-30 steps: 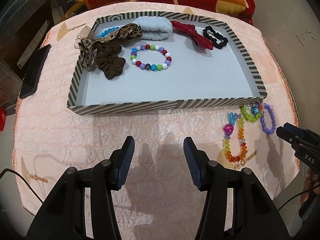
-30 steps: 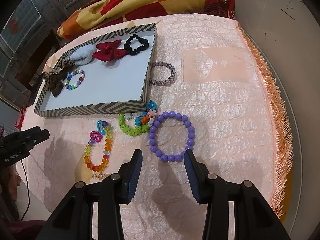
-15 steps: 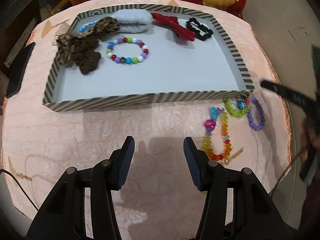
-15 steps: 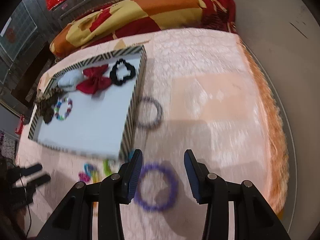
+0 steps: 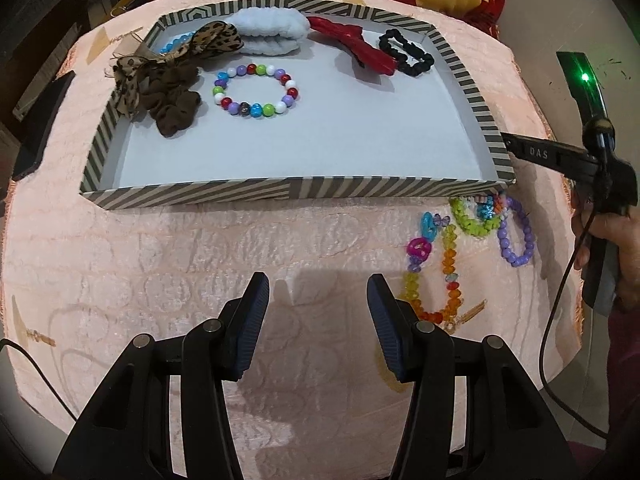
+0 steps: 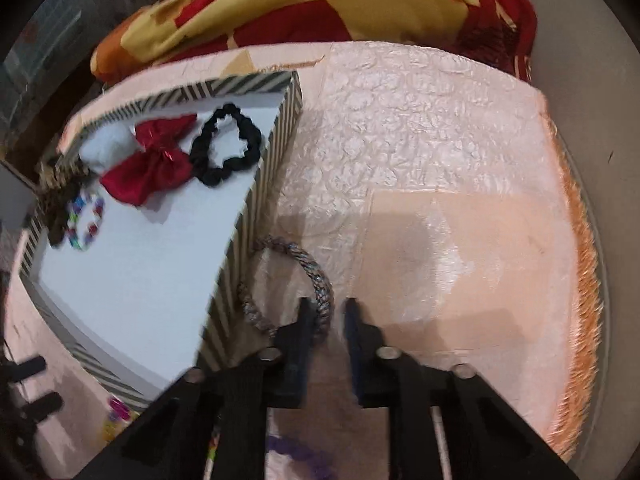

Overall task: Organize jewelry
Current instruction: 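Grasp the grey braided hair tie with the right gripper while the left grasps the rainbow heart bracelet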

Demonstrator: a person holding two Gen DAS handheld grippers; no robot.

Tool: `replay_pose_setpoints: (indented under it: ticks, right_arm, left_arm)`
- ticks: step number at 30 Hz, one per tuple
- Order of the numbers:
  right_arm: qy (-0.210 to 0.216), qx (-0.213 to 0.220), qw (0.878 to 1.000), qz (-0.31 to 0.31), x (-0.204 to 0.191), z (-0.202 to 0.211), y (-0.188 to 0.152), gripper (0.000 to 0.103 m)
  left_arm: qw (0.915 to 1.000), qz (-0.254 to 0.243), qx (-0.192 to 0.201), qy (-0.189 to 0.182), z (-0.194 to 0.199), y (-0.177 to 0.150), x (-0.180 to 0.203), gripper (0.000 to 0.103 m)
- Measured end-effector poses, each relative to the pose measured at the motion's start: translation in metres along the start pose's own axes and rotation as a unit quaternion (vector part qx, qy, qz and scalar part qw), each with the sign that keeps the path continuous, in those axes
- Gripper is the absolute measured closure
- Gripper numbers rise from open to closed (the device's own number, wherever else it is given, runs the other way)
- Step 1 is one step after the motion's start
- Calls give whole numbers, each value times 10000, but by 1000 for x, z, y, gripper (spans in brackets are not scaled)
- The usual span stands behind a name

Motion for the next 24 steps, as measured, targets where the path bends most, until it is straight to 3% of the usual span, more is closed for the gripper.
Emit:
replay_pose_setpoints:
  ticks: [9, 20, 24]
  right_arm:
    - [101, -199, 9987, -458, 40, 7, -54, 97]
    - [114, -134, 9985, -528, 43, 10, -66, 97]
    - [135, -132, 9984, -539, 41, 9, -62, 97]
  left_arm:
    - [9992, -250, -2, -325, -2, 9, 24, 44]
    - [9968, -680, -243, -346, -21, 10, 56, 44]
    - [9962, -756, -300, -302, -28, 10, 61, 64]
Point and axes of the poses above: each gripper's, at about its wrist camera, not at the fingertips, and z roughly against the way its jaws point, x to its right, y to its top, the point moved 6 cm from there along -z, roughly the way its jaws point, and after that the axes turned 12 degrees about -x, right-handed, at the moved point
